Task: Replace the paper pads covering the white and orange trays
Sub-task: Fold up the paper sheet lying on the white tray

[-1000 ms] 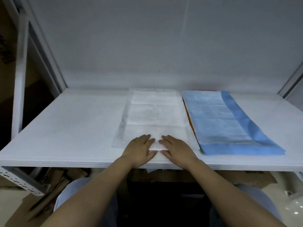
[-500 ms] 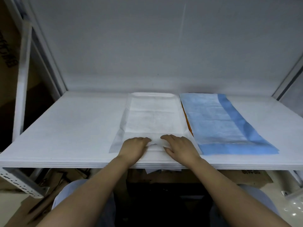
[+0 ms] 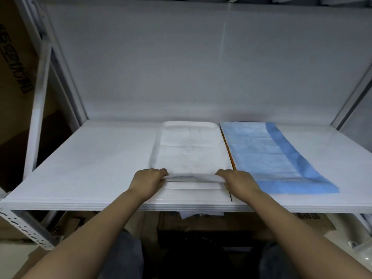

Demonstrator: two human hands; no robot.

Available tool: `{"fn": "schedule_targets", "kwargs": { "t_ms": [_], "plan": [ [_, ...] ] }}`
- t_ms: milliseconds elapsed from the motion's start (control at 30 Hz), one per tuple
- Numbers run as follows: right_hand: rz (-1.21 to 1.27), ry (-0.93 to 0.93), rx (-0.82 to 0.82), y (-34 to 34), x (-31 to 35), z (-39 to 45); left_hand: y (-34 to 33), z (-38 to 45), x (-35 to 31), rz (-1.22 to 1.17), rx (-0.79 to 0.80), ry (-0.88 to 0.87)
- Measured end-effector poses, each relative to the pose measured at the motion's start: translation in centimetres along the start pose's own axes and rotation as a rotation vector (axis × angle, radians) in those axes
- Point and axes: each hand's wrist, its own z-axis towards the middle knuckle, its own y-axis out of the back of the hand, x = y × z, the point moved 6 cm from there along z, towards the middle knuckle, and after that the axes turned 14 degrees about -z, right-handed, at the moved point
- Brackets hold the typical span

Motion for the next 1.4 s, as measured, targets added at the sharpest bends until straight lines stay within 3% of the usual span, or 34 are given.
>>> {"fn": "schedule_targets", "kwargs": {
  "t_ms": [133,267,500,600,733,867,967,1067,1400],
  "plan": [
    [0.092,-0.147,-0.021,0.7,-2.4,-0.3,1.2,-0.4,2.6,-0.032,-0.023,0.143],
    [0.284,-0.312,-0.022,0.8,-4.2,-0.8,1.6,-0.8,5.0,-0.313,-0.080,0.324],
    [0.790,-0.494,-0.195,-0.4,-6.1,-1.1,1.5,-0.6,5.8,-0.817,-0.278,0.353],
    [0.872,-0.536,-0.308,0.0,-6.4,-0.5,1.7,-0.2,5.8,-0.954,-0.340,0.366],
    [0.687,-0.526,-0.358,1.3,-6.3,1.3,1.9,1.0,5.9,-0.822,-0.388,0.402],
    [0.594,-0.533,-0.339,1.3,-6.4,3.9,0.7,2.3,6.5,-0.971,-0.290,0.437],
    [0.636,-0.571,-0.293,0.4,-6.8,5.3,0.0,3.2,7.6,-0.719,-0.253,0.420],
    [0.710,-0.563,-0.206,-0.8,-6.7,6.0,0.0,4.0,8.0,-0.640,-0.312,0.435],
    [0.067,-0.441,-0.130,-3.2,-5.7,7.3,-1.9,6.2,9.1,-0.150,-0.406,0.331]
  ]
}}
